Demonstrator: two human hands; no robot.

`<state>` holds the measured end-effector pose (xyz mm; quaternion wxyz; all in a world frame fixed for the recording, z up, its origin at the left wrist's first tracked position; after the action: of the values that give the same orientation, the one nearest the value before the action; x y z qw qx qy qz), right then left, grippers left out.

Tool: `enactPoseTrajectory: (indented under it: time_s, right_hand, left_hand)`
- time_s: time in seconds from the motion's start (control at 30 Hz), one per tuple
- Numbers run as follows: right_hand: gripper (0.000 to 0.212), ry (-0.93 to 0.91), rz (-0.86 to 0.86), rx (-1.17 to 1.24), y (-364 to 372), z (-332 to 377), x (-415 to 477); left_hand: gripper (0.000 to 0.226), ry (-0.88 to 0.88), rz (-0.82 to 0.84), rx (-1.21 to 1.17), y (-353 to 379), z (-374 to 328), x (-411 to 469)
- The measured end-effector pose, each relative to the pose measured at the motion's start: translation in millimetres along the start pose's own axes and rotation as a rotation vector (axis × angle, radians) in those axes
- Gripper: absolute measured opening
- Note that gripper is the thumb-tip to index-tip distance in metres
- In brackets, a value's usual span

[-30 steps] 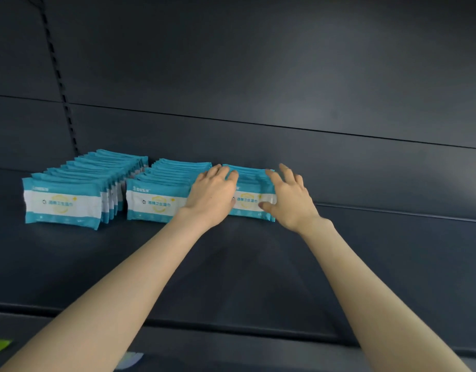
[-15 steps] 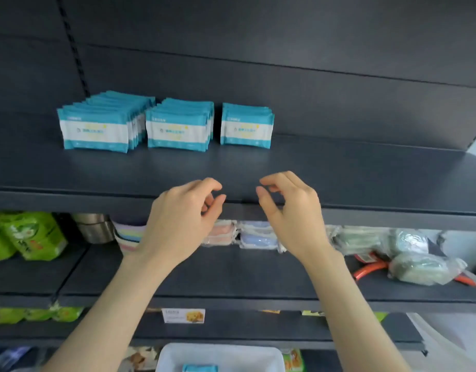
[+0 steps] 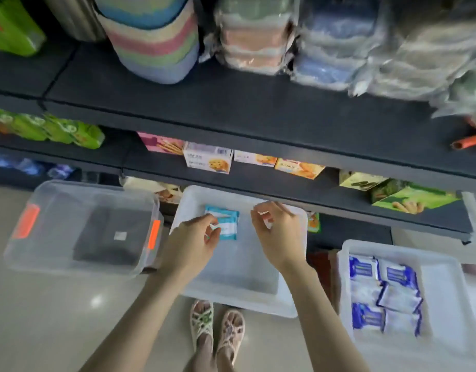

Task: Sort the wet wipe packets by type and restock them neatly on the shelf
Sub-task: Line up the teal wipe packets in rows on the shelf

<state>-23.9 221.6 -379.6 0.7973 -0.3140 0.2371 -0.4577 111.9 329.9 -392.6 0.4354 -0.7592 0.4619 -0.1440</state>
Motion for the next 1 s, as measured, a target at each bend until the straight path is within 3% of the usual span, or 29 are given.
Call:
enactPoseTrajectory:
  time_s: [0.2, 0.37, 0.6, 0.7, 0.83, 1.0]
  right_hand:
    - [0.013, 0.218, 0.161, 0.019, 127.9, -99.3, 7.0]
    - [0.011, 0.355, 0.201, 0.057, 217.8, -170.0, 17.8]
    - [0.043, 0.47, 0.096, 0.212, 293.0, -224.7, 49.1]
    - [0.053, 0.51, 0.064, 0.29, 305.7, -234.4, 62.9]
    - [0.036, 0.626, 0.139, 0.329, 309.7, -242.6, 67.1]
    - [0.022, 0.687, 0.181, 0.612, 288.6, -233.1, 44.0]
  left_hand:
    - [0.02, -0.259, 0.091, -0.12, 120.2, 114.6, 17.4]
    - [0.032, -0.406, 0.066, -0.18, 200.1, 181.5, 49.5]
    - [0.058, -0.484, -0.061, -0.277, 252.9, 224.6, 106.0]
    - [0.055, -0.444, -0.073, -0.341, 261.6, 226.8, 127.1]
    - [0.026, -0.534, 0.05, -0.495, 267.0, 226.5, 130.7]
    - [0.014, -0.624, 0.191, -0.766, 258.6, 222.5, 100.4]
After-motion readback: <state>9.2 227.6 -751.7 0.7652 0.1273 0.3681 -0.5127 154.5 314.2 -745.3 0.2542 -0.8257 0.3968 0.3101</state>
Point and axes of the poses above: each hand's wrist, its own x-axis towards the middle knuckle, its own y-axis out of the palm, z = x × y, the point moved 4 cm from there along x, towards the middle knuckle, and after that the axes turned 1 degree about -z, right-handed, at the moved point
